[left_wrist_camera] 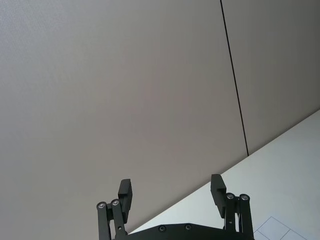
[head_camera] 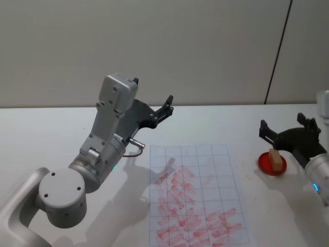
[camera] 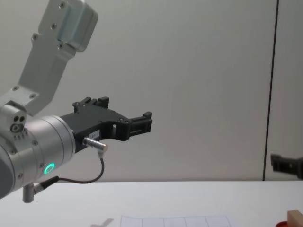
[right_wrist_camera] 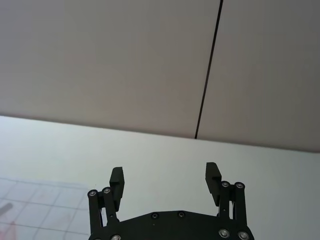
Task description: Use the one hand to pick up the stamp and affix it onto the A4 paper.
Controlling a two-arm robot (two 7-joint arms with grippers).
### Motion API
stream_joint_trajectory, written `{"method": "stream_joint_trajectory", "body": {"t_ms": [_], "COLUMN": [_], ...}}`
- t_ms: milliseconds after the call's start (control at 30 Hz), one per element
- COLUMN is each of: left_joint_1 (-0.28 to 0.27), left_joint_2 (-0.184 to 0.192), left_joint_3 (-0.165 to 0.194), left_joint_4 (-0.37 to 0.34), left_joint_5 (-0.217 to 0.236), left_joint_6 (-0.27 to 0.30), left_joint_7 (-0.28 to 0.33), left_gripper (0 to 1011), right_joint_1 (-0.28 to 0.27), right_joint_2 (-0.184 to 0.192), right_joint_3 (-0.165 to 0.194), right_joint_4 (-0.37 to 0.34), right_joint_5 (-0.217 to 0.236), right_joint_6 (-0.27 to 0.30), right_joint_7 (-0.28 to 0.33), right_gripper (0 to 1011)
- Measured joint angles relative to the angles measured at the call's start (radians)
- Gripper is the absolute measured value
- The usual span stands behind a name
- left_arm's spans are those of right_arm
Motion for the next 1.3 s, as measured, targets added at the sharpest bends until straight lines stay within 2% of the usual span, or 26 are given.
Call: {"method": "stream_joint_trajectory", "body": {"t_ms": [33,333,767,933,1300], "left_joint_1": [0.000,0.000,0.000,0.000,0.000], "left_joint_2": [0.000,0.000,0.000,0.000,0.000], "left_joint_3": [0.000,0.000,0.000,0.000,0.000], "left_joint_4": [0.000,0.000,0.000,0.000,0.000], "left_joint_5": [0.000,0.000,0.000,0.000,0.000], "left_joint_6": [0.000,0.000,0.000,0.000,0.000], "left_joint_7": [0.000,0.000,0.000,0.000,0.000], "left_gripper": [1001,1001,1001,1002,1001], "right_joint_1": [0.000,0.022,0.026,0.027,0.040], "right_joint_2": [0.000,-0.039,-0.078,-0.086,-0.109], "right_joint_3": [0.000,-0.014,-0.030,-0.031,-0.033], "right_joint_4": [0.000,0.045,0.076,0.082,0.107], "right_joint_5": [0.000,-0.019,-0.028,-0.030,-0.044], "right_joint_6": [0.000,0.127,0.232,0.254,0.283], "right_joint_7": [0.000,-0.055,-0.102,-0.112,-0.121], "right_gripper": [1001,1001,999,915,588]}}
